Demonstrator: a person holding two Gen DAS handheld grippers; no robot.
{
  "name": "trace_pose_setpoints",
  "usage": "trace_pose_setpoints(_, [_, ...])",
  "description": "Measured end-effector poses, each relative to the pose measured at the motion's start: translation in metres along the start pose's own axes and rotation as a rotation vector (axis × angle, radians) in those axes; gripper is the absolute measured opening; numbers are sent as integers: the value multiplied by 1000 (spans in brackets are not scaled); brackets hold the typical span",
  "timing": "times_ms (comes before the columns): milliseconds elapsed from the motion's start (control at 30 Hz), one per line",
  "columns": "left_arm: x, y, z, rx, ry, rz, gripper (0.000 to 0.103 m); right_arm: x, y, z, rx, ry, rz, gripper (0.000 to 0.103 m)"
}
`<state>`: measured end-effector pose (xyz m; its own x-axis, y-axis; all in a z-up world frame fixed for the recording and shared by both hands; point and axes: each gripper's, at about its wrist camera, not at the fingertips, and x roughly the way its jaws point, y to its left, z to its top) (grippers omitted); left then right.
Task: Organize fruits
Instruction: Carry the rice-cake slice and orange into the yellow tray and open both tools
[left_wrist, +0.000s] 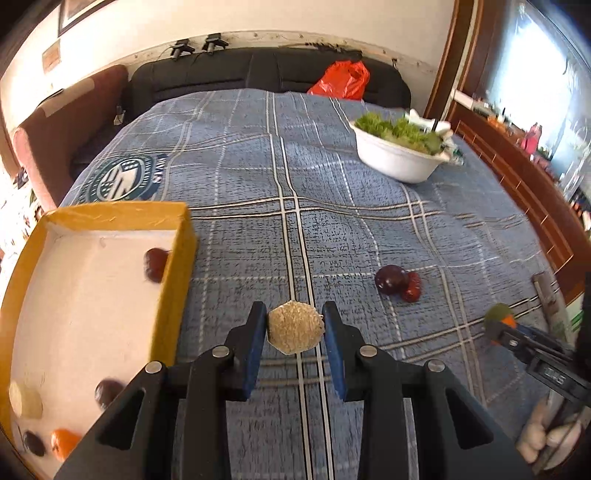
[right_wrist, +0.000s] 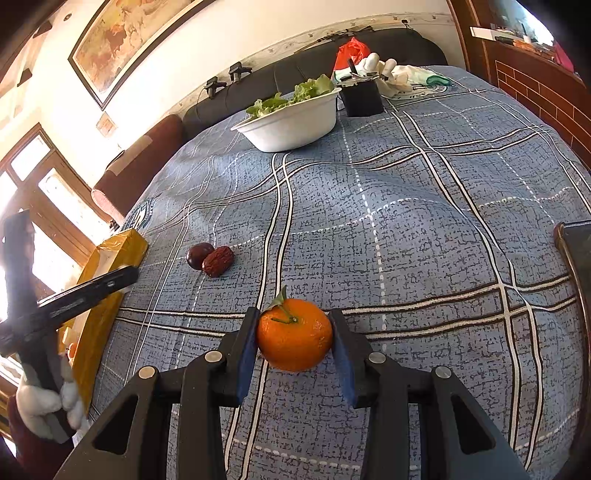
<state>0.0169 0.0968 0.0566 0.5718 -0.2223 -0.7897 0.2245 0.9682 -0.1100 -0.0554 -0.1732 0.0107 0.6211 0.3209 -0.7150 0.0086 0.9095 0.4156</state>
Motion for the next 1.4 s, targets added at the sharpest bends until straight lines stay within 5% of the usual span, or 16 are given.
trace_pose_setpoints(367, [-102, 86, -50, -245, -143, 23, 30, -4, 18, -1, -25, -1, 2, 41])
trace_pose_setpoints(633, [-115, 142, -75, -330, -158, 190, 30, -6, 145, 3, -224, 43, 145, 41])
trace_pose_setpoints(1033, [-115, 205, -107, -498, -170, 139, 30, 66, 294, -47, -433, 228, 256, 43])
trace_pose_setpoints(1400, [-143, 226, -118, -589, -231, 79, 67, 90, 340, -59, -517, 218, 233, 42])
